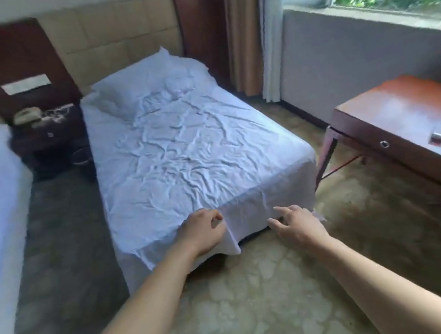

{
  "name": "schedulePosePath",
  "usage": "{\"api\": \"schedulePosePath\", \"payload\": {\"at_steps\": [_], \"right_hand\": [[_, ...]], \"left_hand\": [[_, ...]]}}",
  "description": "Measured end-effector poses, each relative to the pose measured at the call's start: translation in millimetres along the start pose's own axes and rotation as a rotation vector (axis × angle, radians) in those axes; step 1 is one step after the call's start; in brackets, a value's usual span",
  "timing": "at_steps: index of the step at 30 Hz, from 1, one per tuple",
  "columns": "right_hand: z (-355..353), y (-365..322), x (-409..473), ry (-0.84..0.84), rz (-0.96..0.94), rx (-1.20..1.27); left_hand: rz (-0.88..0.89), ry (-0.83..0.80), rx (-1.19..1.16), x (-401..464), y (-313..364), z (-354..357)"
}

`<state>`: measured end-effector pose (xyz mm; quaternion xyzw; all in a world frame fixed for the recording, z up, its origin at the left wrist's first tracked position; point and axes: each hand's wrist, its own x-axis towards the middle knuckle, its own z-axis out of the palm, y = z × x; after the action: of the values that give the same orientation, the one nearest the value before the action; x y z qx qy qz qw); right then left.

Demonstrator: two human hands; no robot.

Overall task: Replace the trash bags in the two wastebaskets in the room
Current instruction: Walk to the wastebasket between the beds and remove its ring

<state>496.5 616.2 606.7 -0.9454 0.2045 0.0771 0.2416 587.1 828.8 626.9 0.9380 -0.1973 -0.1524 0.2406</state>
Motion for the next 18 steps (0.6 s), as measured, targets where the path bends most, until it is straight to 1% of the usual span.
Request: {"api": "schedulePosePath", "payload": {"at_steps": [3,6,9,12,15,18], "right_hand": [[25,-97,35,-0.041,-0.13,-0.056],[65,-207,71,-0.075,-0.26,-0.051],[111,-324,97,-0.13,-0.35,-0.048],[149,-432,119,-0.158,-0.429,-0.052],[179,-517,147,-0.178,-0.496,-0.058],[209,-588,190,-0.211,-0.528,-0.075]], "left_hand": [[-0.083,0.081,-0.005,-7,-80,-59],[-0.193,0.184,-0.048,-11,-167,-117],[-0.307,0.28,-0.109,-21,-252,-174],[-0.406,0.328,-0.145,-23,-335,-226],[-0.461,0.361,-0.195,-14,-414,-270],[-0.476,0.392,-0.238,12,-483,-307]]}}
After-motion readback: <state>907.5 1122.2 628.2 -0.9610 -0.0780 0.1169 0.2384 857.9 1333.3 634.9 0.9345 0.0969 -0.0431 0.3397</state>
